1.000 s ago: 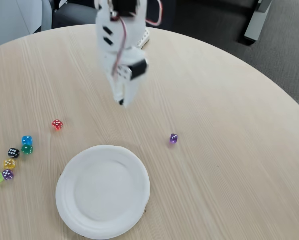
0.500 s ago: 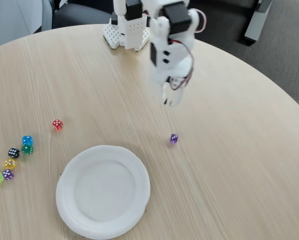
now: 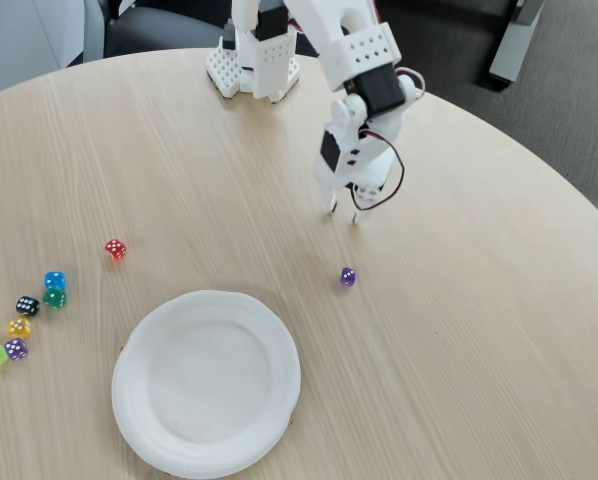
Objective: Pick a purple dice and put it in the plate.
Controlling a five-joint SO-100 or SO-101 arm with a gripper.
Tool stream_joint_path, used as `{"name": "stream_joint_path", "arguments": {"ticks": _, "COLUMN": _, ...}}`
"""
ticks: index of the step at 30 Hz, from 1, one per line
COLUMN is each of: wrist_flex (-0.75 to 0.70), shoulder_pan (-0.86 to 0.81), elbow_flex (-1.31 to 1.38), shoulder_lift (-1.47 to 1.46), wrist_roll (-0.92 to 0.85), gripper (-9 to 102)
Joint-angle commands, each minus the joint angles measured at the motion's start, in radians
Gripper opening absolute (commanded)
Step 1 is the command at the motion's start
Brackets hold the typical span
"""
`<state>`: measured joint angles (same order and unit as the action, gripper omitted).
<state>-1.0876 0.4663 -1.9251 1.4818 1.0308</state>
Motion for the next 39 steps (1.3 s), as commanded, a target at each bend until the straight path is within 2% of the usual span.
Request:
{"name": "stream_joint_path", "arguments": {"ticks": 1, "wrist_flex": 0.057, "shoulder_pan": -0.008, "elbow_flex": 0.021, "shoulder_lift": 0.005, "wrist_roll": 0.005, "gripper": 14}}
{"name": "stream_joint_path", "arguments": {"ticks": 6, "wrist_flex": 0.121, "shoulder_pan": -0.008, "elbow_flex": 0.021, "shoulder_lift": 0.003, "wrist_roll": 0.028, "gripper": 17}}
{"name": "stream_joint_path", "arguments": {"ticks": 14, "wrist_flex": 0.146, "shoulder_pan": -0.009, "elbow_flex": 0.035, "shoulder_lift": 0.005, "wrist_roll": 0.018, "gripper": 20}}
{"name": "stream_joint_path", "arguments": {"ticks": 21, "wrist_flex": 0.267, "shoulder_pan": -0.071, "elbow_flex": 0.035, "shoulder_lift": 0.005, "wrist_roll": 0.086, "gripper": 20}}
{"name": "stream_joint_path", "arguments": {"ticks": 32, "wrist_flex": 0.273, "shoulder_pan": -0.210, "elbow_flex": 0.021, "shoulder_lift": 0.005, "wrist_roll": 0.044, "gripper": 21}}
{"name": "stream_joint_path", "arguments": {"ticks": 39, "wrist_flex": 0.258, "shoulder_pan": -0.196, "elbow_flex": 0.021, "shoulder_lift": 0.005, "wrist_roll": 0.043, "gripper": 21}}
